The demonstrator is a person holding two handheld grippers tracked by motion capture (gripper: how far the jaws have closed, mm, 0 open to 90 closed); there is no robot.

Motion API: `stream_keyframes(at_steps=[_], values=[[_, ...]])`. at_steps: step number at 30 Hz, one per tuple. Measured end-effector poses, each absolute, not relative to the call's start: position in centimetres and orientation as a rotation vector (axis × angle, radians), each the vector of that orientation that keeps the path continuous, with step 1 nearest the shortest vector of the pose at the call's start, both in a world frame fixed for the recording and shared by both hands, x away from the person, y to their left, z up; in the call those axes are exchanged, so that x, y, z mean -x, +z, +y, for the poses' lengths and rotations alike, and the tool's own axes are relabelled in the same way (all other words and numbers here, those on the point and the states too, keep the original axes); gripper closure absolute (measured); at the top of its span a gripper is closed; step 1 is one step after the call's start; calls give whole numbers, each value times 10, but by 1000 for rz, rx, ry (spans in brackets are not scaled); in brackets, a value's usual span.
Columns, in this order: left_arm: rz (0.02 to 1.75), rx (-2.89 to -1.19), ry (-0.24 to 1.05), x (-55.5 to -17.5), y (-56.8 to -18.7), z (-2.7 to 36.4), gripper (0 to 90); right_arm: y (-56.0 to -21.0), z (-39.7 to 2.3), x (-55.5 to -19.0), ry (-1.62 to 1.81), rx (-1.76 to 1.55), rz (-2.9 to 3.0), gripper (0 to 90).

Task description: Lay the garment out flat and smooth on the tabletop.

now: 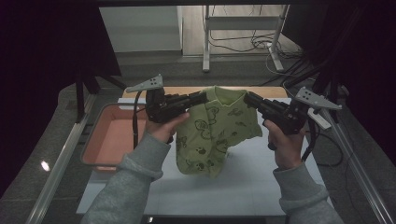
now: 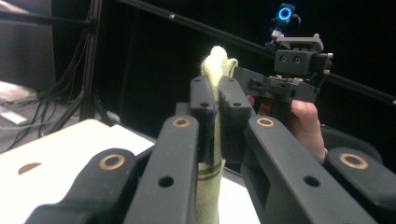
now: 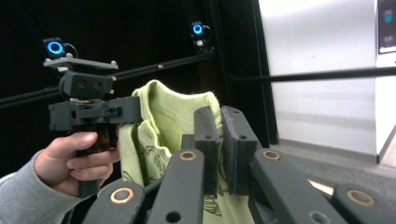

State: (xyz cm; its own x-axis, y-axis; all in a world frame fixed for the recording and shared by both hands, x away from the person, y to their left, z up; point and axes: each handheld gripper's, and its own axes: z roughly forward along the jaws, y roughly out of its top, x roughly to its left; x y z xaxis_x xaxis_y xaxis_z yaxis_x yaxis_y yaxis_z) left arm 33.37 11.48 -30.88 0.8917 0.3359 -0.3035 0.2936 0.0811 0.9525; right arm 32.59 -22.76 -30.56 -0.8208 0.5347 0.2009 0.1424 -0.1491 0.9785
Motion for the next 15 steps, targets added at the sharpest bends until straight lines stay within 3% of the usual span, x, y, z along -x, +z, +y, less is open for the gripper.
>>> stream_keyframes(at_steps=[15], values=[[450, -1469, 65, -314, -278, 121, 859, -264, -223, -301, 2084, -626, 1786, 858]])
